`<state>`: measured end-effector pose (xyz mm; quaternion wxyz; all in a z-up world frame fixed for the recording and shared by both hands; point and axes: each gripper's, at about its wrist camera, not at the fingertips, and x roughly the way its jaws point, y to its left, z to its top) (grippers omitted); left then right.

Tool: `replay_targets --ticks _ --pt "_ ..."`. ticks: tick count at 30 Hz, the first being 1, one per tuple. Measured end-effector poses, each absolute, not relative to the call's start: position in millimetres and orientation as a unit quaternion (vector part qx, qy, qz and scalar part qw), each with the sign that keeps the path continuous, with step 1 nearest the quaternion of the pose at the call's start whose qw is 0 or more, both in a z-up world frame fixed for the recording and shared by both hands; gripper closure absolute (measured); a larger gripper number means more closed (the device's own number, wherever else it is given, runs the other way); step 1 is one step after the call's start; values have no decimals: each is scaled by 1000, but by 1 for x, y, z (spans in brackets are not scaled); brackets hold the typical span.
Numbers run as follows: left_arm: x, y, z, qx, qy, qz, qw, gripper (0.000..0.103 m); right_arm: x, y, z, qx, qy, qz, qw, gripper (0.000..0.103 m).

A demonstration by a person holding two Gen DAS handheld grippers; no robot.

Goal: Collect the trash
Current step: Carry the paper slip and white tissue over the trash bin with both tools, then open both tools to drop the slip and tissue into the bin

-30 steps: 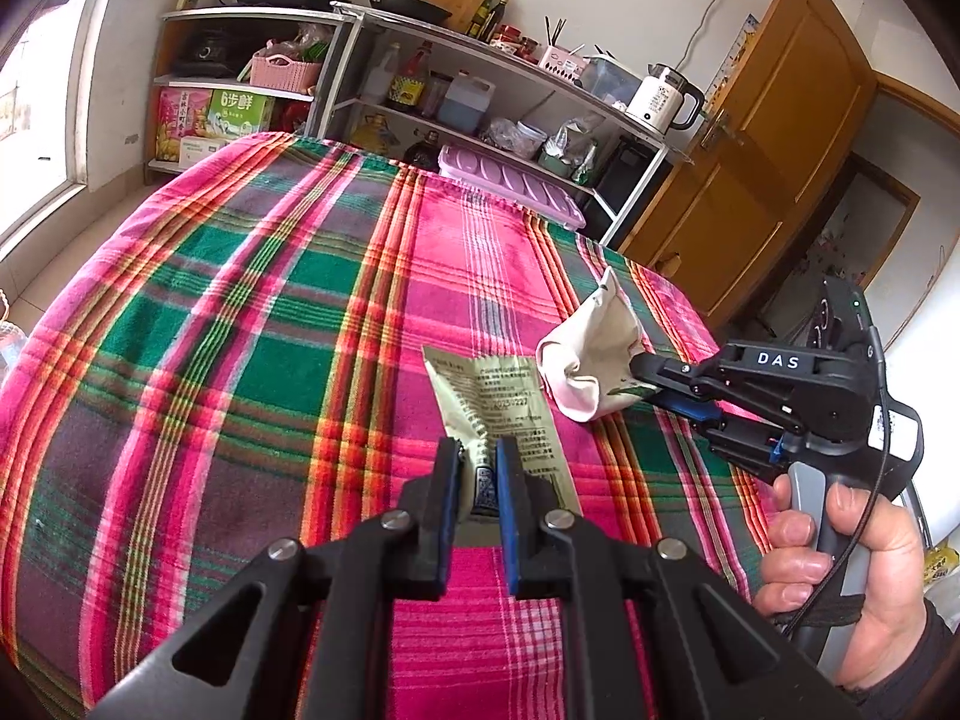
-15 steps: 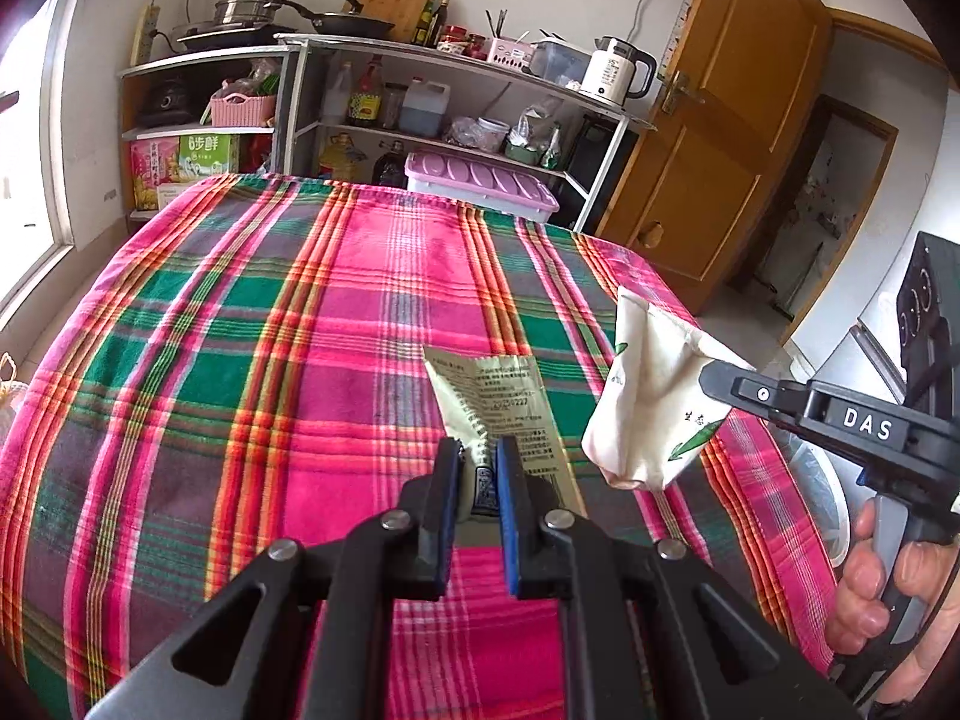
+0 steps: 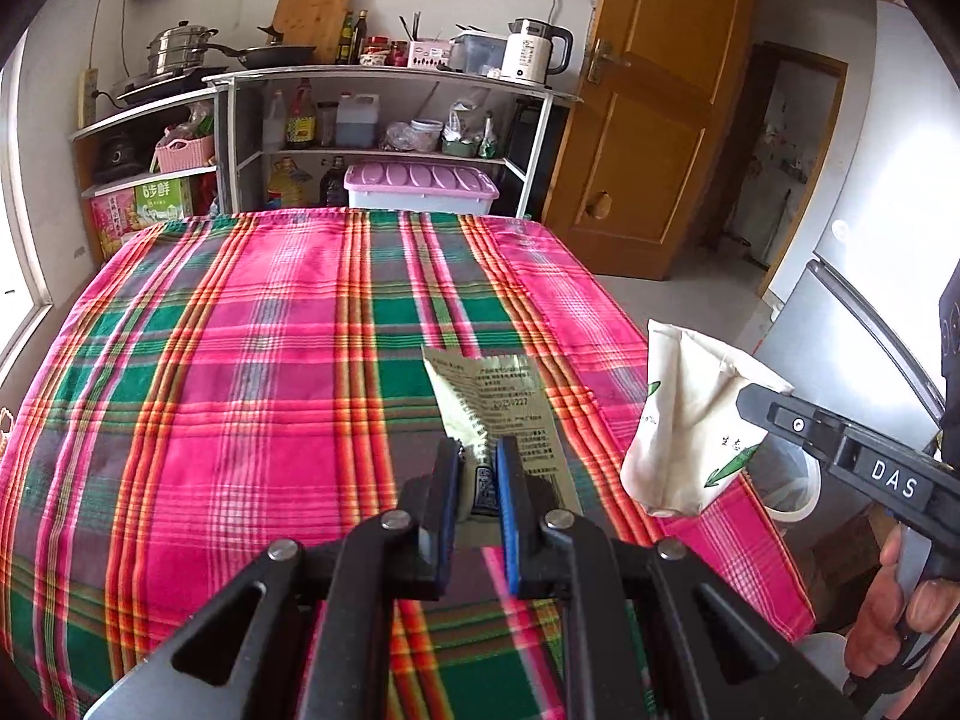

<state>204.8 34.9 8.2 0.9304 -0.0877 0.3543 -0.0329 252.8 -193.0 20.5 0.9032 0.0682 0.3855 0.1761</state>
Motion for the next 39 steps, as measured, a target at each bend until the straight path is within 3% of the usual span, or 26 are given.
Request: replay_targets --ticks 19,39 --pt "251 -101 18 -47 357 -138 923 90 244 -333 17 113 370 73 919 92" --pt "318 -196 -25 -32 428 -190 883 90 279 -413 -34 145 409 10 901 92"
